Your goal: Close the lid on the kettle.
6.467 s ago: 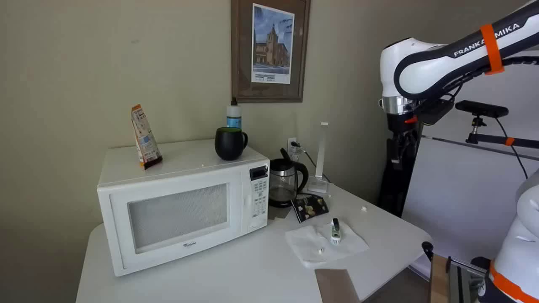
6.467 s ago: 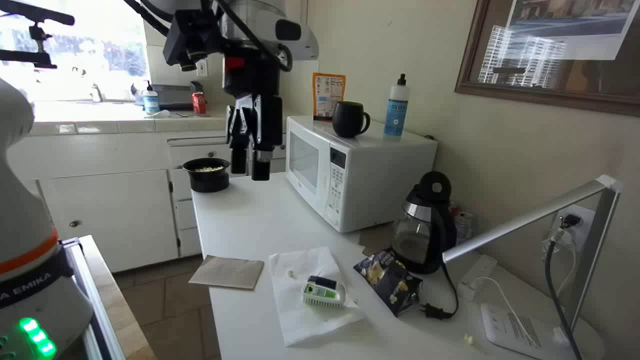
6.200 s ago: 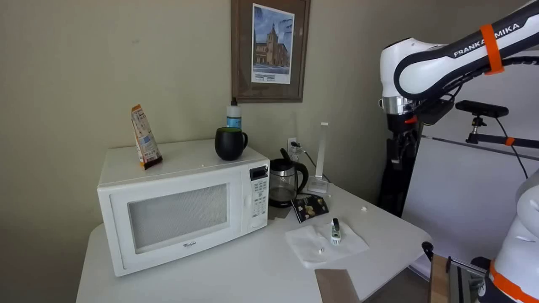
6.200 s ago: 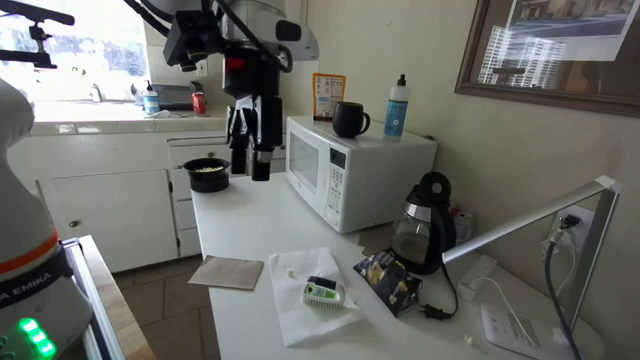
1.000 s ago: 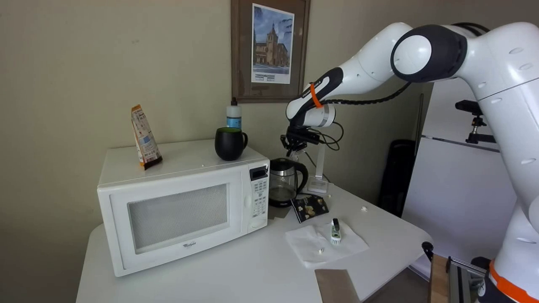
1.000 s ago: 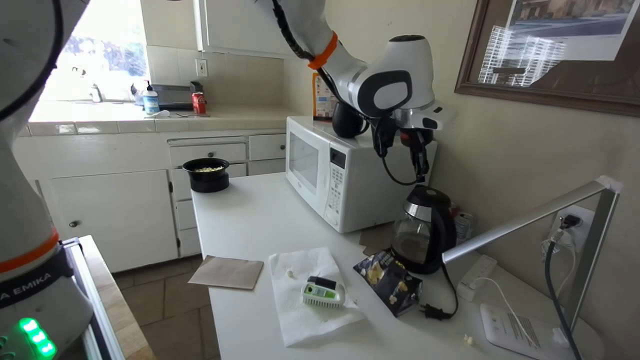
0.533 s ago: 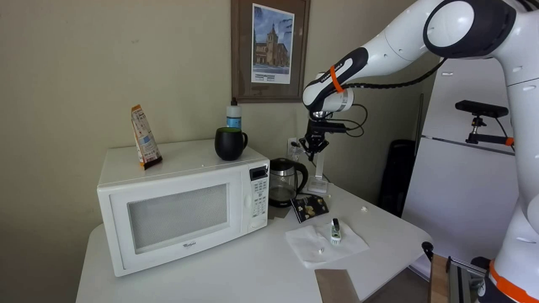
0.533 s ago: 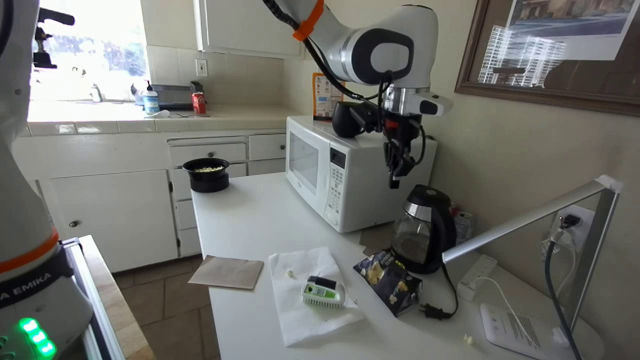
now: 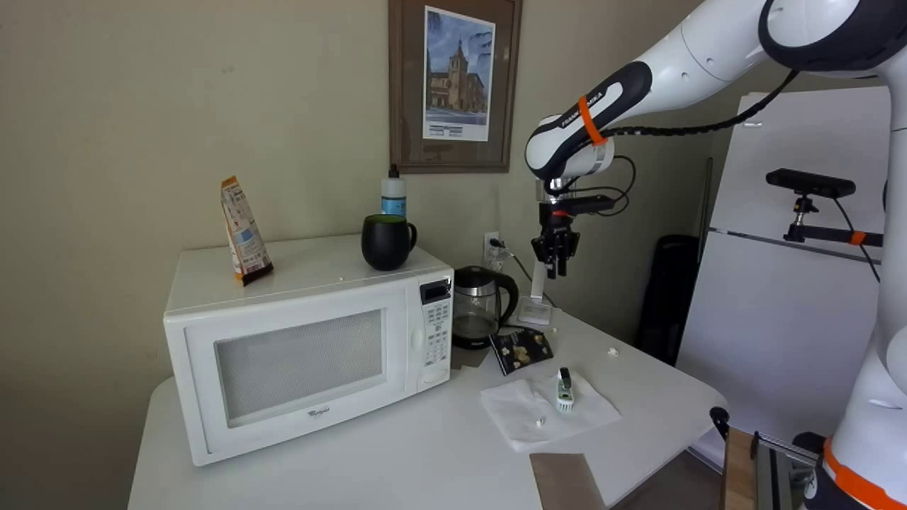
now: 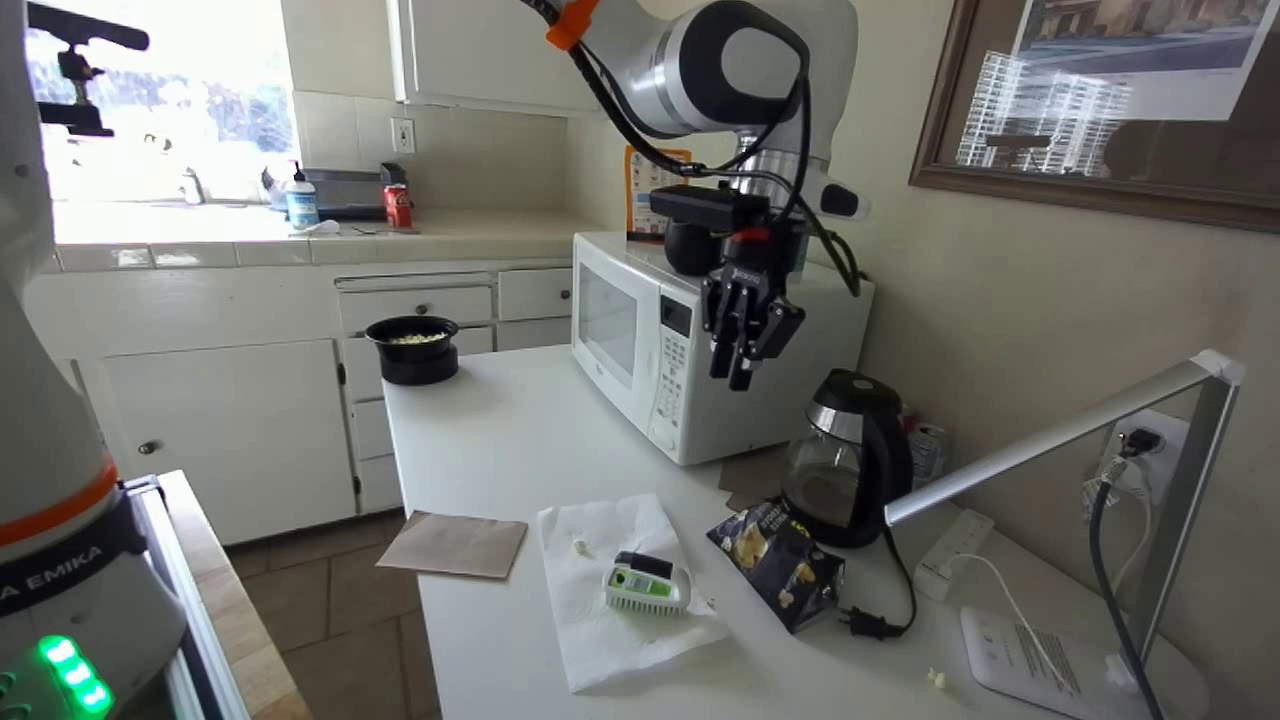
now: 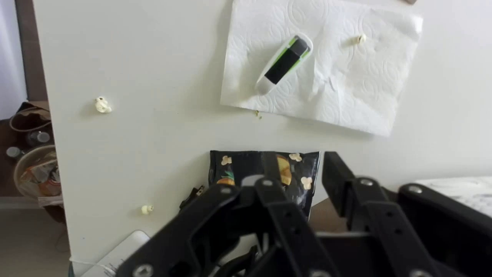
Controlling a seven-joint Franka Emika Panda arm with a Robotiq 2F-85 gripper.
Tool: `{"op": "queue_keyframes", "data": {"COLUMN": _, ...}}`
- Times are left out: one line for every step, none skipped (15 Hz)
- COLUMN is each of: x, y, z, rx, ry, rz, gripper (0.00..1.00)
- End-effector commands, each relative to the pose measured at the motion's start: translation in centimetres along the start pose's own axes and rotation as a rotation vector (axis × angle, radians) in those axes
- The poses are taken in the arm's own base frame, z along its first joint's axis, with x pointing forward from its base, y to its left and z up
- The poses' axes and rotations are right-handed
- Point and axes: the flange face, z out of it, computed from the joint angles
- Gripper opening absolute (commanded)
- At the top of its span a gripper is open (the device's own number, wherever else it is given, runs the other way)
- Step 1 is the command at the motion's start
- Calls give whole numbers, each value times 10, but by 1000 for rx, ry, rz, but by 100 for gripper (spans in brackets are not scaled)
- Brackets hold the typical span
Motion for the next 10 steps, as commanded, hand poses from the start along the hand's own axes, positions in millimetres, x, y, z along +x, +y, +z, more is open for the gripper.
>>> {"op": "queue_keyframes", "data": {"x": -34, "y": -10, "z": -14, "rx": -11, "ry": -3, "rz": -165, "gripper": 68}}
{"op": "queue_keyframes", "data": {"x": -40, "y": -13, "z": -18, "rx": -12, "ry": 8, "rz": -183, "gripper": 76}}
{"op": "queue_keyframes", "data": {"x": -46, "y": -18, "z": -23, "rx": 5, "ry": 40, "rz": -188, "gripper": 83}}
{"op": "queue_keyframes", "data": {"x": -52, "y": -23, "z": -27, "rx": 12, "ry": 66, "rz": -189, "gripper": 90}}
{"op": "queue_keyframes", "data": {"x": -58, "y": -28, "z": -32, "rx": 14, "ry": 92, "rz": -187, "gripper": 98}}
{"op": "queue_keyframes", "data": {"x": -63, "y": -32, "z": -36, "rx": 14, "ry": 116, "rz": -177, "gripper": 100}}
{"op": "queue_keyframes", "data": {"x": -68, "y": -35, "z": -39, "rx": 18, "ry": 143, "rz": -176, "gripper": 100}}
{"op": "queue_keyframes", "data": {"x": -74, "y": -39, "z": -42, "rx": 19, "ry": 171, "rz": -168, "gripper": 100}}
{"op": "queue_keyframes", "data": {"x": -79, "y": -41, "z": -44, "rx": 21, "ry": 204, "rz": -153, "gripper": 100}}
{"op": "queue_keyframes", "data": {"x": -83, "y": -42, "z": -44, "rx": 16, "ry": 232, "rz": -139, "gripper": 100}}
